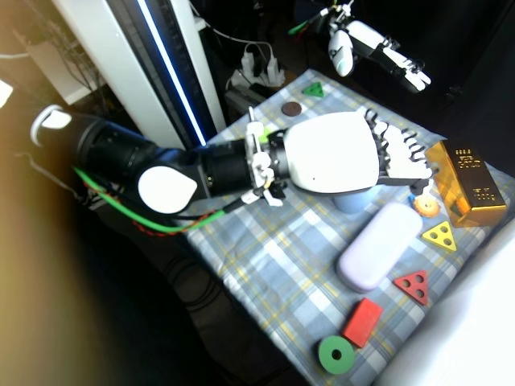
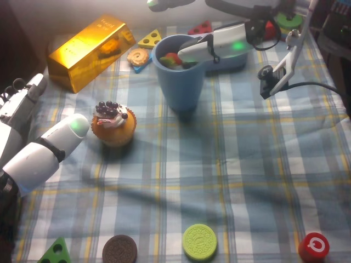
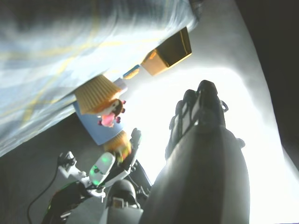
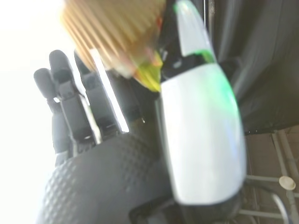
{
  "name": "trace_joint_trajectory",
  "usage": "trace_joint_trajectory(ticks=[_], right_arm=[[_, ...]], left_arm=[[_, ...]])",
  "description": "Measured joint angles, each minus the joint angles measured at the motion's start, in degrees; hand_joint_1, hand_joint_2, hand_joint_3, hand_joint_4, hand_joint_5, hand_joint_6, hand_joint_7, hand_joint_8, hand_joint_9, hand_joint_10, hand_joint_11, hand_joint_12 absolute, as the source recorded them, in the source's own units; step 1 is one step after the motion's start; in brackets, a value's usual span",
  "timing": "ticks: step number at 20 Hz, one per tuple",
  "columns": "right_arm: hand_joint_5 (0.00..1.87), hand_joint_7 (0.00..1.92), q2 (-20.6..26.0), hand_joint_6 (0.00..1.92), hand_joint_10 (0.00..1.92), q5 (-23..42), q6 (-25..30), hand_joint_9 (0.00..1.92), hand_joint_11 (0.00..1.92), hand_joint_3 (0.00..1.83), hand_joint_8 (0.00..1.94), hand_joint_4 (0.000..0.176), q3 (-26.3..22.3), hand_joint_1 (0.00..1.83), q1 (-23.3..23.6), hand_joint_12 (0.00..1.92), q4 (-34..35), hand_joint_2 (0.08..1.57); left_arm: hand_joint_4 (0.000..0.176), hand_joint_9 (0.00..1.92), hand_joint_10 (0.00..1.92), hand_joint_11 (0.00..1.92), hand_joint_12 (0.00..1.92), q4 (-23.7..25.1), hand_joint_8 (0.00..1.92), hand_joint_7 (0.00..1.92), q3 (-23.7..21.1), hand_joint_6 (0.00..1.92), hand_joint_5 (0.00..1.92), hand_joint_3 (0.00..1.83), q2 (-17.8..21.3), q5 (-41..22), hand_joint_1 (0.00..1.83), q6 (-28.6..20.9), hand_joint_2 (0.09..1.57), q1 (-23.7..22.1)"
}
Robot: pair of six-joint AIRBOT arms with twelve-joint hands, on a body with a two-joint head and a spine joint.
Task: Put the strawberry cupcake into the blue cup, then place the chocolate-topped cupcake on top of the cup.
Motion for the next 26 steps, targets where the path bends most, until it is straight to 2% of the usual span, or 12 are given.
trace_joint_trajectory(ticks=[6, 7, 9, 11, 12, 14, 16, 17, 19, 20, 24, 26], right_arm=[[0.45, 0.48, -0.02, 0.0, 0.01, 0.02, 0.0, 0.6, 0.63, 0.0, 0.0, 0.0, 0.0, 0.54, 0.0, 0.39, 0.0, 0.89], [0.41, 0.48, -0.02, 0.0, 0.0, 0.02, 0.0, 0.61, 0.59, 0.02, 0.0, 0.0, 0.0, 0.33, 0.0, 0.49, 0.0, 1.1], [0.19, 0.19, 0.02, 0.0, 0.0, -0.26, -0.04, 0.26, 0.06, 0.0, 0.0, 0.0, -0.2, 0.14, 0.0, 0.85, -0.26, 0.84], [0.01, 0.05, 0.57, 0.0, 0.01, -0.48, -0.02, 0.04, 0.0, 0.01, 0.01, 0.0, -1.2, 0.06, 0.0, 0.35, -0.48, 0.93], [0.0, 0.01, 1.46, 0.0, 0.0, -0.35, -0.2, 0.01, 0.0, 0.01, 0.0, 0.011, -2.34, 0.01, 0.02, 0.22, -0.55, 0.94], [0.0, 0.0, 3.87, 0.0, 0.0, -0.09, -3.3, 0.0, 0.0, 0.0, 0.0, 0.076, -5.11, 0.01, 0.0, 0.01, 0.81, 0.79], [0.0, 0.0, 6.32, 0.0, 0.0, -0.07, -5.55, 0.0, 0.0, 0.01, 0.0, 0.077, -6.86, 0.02, 0.02, 0.0, 2.82, 0.84], [0.0, 0.0, 7.5, 0.0, 0.0, -0.09, -5.64, 0.0, 0.0, 0.02, 0.0, 0.153, -7.54, 0.1, 0.02, 0.0, 2.89, 0.87], [0.0, 0.0, 9.7, 0.0, 0.0, -0.44, -5.7, 0.0, 0.0, 0.01, 0.0, 0.144, -9.11, 0.03, 0.0, 0.0, 3.02, 0.87], [0.0, 0.0, 10.84, 0.0, 0.0, -0.44, -5.92, 0.0, 0.0, 0.0, 0.0, 0.119, -10.01, 0.01, -0.02, 0.0, 3.02, 0.86], [0.0, 0.0, 16.13, 0.0, 0.0, 0.44, -9.99, 0.0, 0.0, 0.02, 0.0, 0.076, -14.45, 0.0, -4.04, 0.0, 6.62, 0.89], [0.0, 0.0, 19.63, 0.0, 0.0, 0.81, -11.8, 0.0, 0.0, 0.0, 0.0, 0.087, -17.31, 0.0, -6.47, 0.0, 9.01, 0.84]], left_arm=[[0.039, 0.1, 0.0, 0.0, 0.0, 0.02, 0.01, 0.14, 0.0, 0.0, 0.12, 0.0, 0.0, -0.02, 0.0, 0.0, 0.97, 0.0], [0.036, 0.1, 0.01, 0.0, 0.0, 0.02, 0.01, 0.14, 0.0, 0.0, 0.12, 0.0, 0.0, 0.0, 0.0, 0.0, 0.98, 0.0], [0.047, 0.1, 0.0, 0.0, 0.0, 0.0, 0.0, 0.13, 0.0, 0.0, 0.11, 0.0, 0.0, 0.0, 0.0, 0.0, 0.99, 0.0], [0.048, 0.1, 0.0, 0.0, 0.0, 0.07, 0.0, 0.13, 0.0, 0.0, 0.1, 0.0, 0.0, 0.02, 0.0, 0.0, 0.98, 0.0], [0.037, 0.1, 0.0, 0.0, 0.0, 0.07, 0.0, 0.14, 0.0, 0.0, 0.11, 0.0, 0.0, 0.0, 0.0, 0.0, 0.99, 0.0], [0.043, 0.11, 0.01, 0.0, 0.0, -0.07, 0.0, 0.14, 0.0, 0.0, 0.11, 0.0, 0.0, 0.0, 0.0, 0.0, 0.99, 0.0], [0.022, 0.11, 0.01, 0.0, 0.0, -0.07, 0.0, 0.15, -0.02, 0.01, 0.12, 0.0, 0.0, 0.02, 0.0, -0.04, 0.98, 0.0], [0.005, 0.12, 0.01, 0.0, 0.0, -0.11, 0.01, 0.15, 0.0, 0.01, 0.13, 0.0, 0.0, 0.02, 0.01, -0.07, 0.97, 0.0], [0.005, 0.11, 0.0, 0.0, 0.0, -0.11, 0.0, 0.15, 0.0, 0.01, 0.13, 0.0, 0.0, 0.04, 0.04, -0.09, 0.94, 0.0], [0.025, 0.1, 0.0, 0.0, 0.0, -0.11, 0.0, 0.14, 0.0, 0.0, 0.13, 0.0, 0.0, 0.2, 0.08, -0.09, 0.92, -0.07], [0.042, 0.09, 0.0, 0.0, 0.0, 1.05, 0.0, 0.12, 1.14, 0.0, 0.11, 0.0, 0.11, 2.1, 0.09, -0.79, 0.89, -1.49], [0.036, 0.08, 0.0, 0.0, 0.0, 2.19, 0.0, 0.13, 1.9, 0.0, 0.12, 0.0, 0.11, 3.32, 0.09, -2.78, 0.87, -1.55]])
